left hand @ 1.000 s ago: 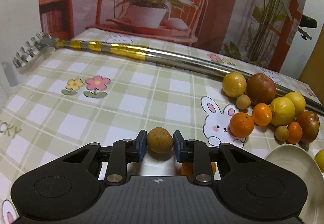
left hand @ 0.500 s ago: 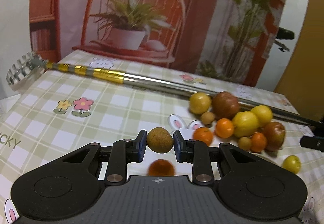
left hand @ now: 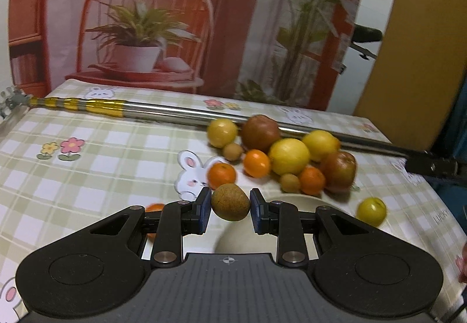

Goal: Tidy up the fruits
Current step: 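Lift the brown fruit with the left gripper and carry it toward the white plate, then hold the brown fruit over the plate with the left gripper while the right gripper grasps the yellow-green apple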

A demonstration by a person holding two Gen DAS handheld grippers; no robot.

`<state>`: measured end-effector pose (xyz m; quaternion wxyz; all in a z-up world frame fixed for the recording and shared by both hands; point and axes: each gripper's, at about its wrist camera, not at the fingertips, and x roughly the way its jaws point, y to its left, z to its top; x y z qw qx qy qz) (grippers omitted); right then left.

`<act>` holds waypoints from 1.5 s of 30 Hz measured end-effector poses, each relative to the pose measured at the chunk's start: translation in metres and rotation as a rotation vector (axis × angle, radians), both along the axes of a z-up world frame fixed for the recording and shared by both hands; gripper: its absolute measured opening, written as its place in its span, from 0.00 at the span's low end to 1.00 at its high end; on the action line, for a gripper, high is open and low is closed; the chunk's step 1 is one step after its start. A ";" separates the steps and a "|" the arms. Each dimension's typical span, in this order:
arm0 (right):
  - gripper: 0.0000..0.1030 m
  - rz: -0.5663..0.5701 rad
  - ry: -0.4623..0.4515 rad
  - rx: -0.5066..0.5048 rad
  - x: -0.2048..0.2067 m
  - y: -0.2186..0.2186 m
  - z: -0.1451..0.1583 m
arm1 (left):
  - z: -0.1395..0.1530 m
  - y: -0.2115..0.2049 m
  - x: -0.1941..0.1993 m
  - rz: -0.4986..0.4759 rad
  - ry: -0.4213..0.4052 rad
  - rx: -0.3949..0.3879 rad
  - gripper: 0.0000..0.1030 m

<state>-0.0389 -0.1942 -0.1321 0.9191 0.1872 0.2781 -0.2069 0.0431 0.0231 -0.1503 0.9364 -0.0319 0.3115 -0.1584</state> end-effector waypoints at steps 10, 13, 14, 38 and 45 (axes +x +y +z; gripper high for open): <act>1.00 0.040 -0.039 -0.121 -0.008 0.017 0.003 | -0.013 -0.010 -0.015 -0.047 0.027 0.015 0.29; 1.00 0.041 -0.003 -0.190 -0.005 0.027 0.000 | -0.017 -0.012 -0.018 -0.056 0.035 0.022 0.29; 1.00 0.035 0.002 -0.206 -0.005 0.030 -0.001 | -0.018 -0.012 -0.019 -0.060 0.039 0.024 0.29; 1.00 0.100 0.013 -0.246 -0.006 0.036 -0.020 | -0.031 -0.013 -0.021 -0.048 0.082 0.049 0.29; 0.81 0.133 0.077 -0.173 0.007 0.028 -0.046 | -0.033 -0.012 -0.020 -0.046 0.089 0.041 0.29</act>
